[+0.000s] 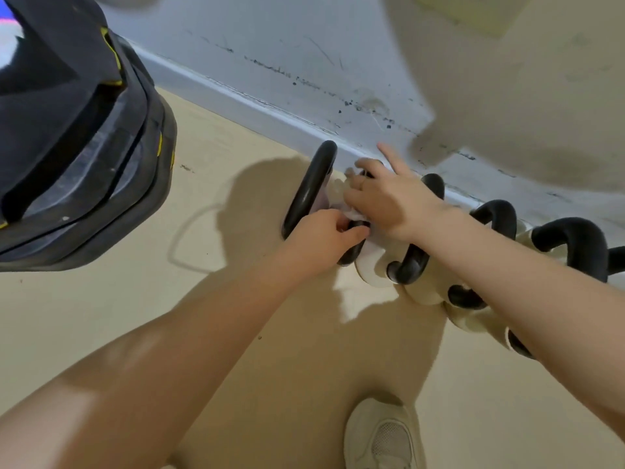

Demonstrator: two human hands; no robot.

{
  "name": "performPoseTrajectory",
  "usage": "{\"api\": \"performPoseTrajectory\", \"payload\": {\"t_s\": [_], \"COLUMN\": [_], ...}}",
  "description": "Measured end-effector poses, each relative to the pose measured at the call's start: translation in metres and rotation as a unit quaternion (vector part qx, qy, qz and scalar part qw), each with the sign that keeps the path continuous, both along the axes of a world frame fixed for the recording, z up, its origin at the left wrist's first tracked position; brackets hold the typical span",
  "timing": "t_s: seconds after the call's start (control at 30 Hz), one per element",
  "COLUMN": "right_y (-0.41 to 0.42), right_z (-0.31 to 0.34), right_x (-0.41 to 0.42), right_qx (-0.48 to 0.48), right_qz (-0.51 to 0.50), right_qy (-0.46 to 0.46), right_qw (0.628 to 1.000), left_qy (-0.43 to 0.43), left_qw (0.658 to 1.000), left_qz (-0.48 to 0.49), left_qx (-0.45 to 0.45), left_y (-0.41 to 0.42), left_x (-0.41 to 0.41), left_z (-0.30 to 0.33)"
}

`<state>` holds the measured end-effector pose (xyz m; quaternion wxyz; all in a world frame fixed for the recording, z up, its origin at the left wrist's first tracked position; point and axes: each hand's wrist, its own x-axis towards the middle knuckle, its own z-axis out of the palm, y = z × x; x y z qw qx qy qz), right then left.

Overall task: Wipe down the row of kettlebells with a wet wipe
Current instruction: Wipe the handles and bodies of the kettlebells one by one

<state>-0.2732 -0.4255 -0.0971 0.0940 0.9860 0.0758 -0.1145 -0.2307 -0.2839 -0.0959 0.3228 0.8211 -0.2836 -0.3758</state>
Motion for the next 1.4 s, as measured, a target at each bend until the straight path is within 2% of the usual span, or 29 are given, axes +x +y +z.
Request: {"api": "performPoseTrajectory", "payload": {"t_s": [0.07,0.1,0.2,0.27,0.33,0.4,0.47,0.53,0.6,0.67,0.73,0.8,0.87,0.93,1.07,1.1,1.2,1.23,1.37,1.4], "right_y": [-0.008,-0.016,-0.037,-0.032,-0.021,-0.017,-0.027,-0.035,-0.033,-0.033,-0.045,-0.057,-0.059,-0.049,-0.028,-0.028,-0.038,-0.040,-0.032,-0.033], "right_z": [-0.008,-0.007,-0.002,-0.001,-0.003,0.001,0.003,0.000,-0.004,-0.005,-0.001,0.002,-0.001,-0.002,-0.002,-0.003,-0.005,-0.007,-0.012,-0.012], "right_x": [-0.001,0.003,0.022,0.027,0.018,0.011,0.017,0.027,0.033,0.034,0.037,0.043,0.044,0.036,0.012,0.012,0.025,0.029,0.016,0.013], "right_qx": [0.018,0.040,0.104,0.086,0.013,0.008,0.011,0.059,0.064,0.016,0.070,0.185,0.220,0.210,0.101,0.084,0.097,0.105,0.099,0.100], "right_qz": [0.086,0.079,-0.068,-0.117,-0.040,0.036,0.032,-0.022,-0.043,0.002,-0.007,-0.088,-0.142,-0.154,-0.060,-0.067,-0.216,-0.230,-0.046,-0.046], "right_qy": [0.002,0.001,0.010,0.022,0.037,0.062,0.048,-0.005,0.012,0.046,0.087,0.123,0.134,0.093,0.011,-0.001,-0.031,-0.030,-0.035,-0.052], "right_qw": [0.996,0.996,0.992,0.989,0.998,0.997,0.998,0.998,0.997,0.999,0.994,0.971,0.956,0.961,0.993,0.994,0.971,0.967,0.993,0.993], "left_qy": [-0.004,0.000,0.014,0.001,-0.013,-0.017,0.010,0.037,0.046,0.048,0.049,0.051,0.050,0.042,0.031,0.031,0.031,0.025,0.008,0.005], "left_qw": [1.000,0.999,0.997,0.995,0.994,0.993,0.995,0.997,0.997,0.997,0.997,0.998,0.998,0.998,0.997,0.997,0.996,0.996,0.996,0.997], "left_qz": [-0.018,-0.034,-0.053,-0.057,-0.073,-0.088,-0.076,-0.052,-0.033,-0.032,-0.030,-0.021,-0.018,-0.032,-0.046,-0.045,-0.042,-0.044,-0.050,-0.047], "left_qx": [0.017,0.026,0.056,0.076,0.084,0.072,0.058,0.054,0.047,0.045,0.044,0.042,0.040,0.046,0.059,0.061,0.068,0.070,0.068,0.066], "left_y": [-0.002,-0.002,-0.003,-0.004,-0.007,-0.010,-0.009,-0.004,0.001,0.002,0.000,0.001,0.003,0.002,0.000,0.000,0.000,0.000,-0.001,-0.001], "left_x": [0.004,0.006,0.009,0.010,0.009,0.008,0.010,0.012,0.013,0.011,0.011,0.012,0.013,0.012,0.013,0.013,0.012,0.012,0.009,0.008], "left_z": [-0.001,-0.001,0.000,0.001,0.003,0.003,0.001,-0.002,-0.004,-0.002,-0.001,-0.001,-0.001,0.001,0.005,0.005,0.006,0.006,0.007,0.006]}}
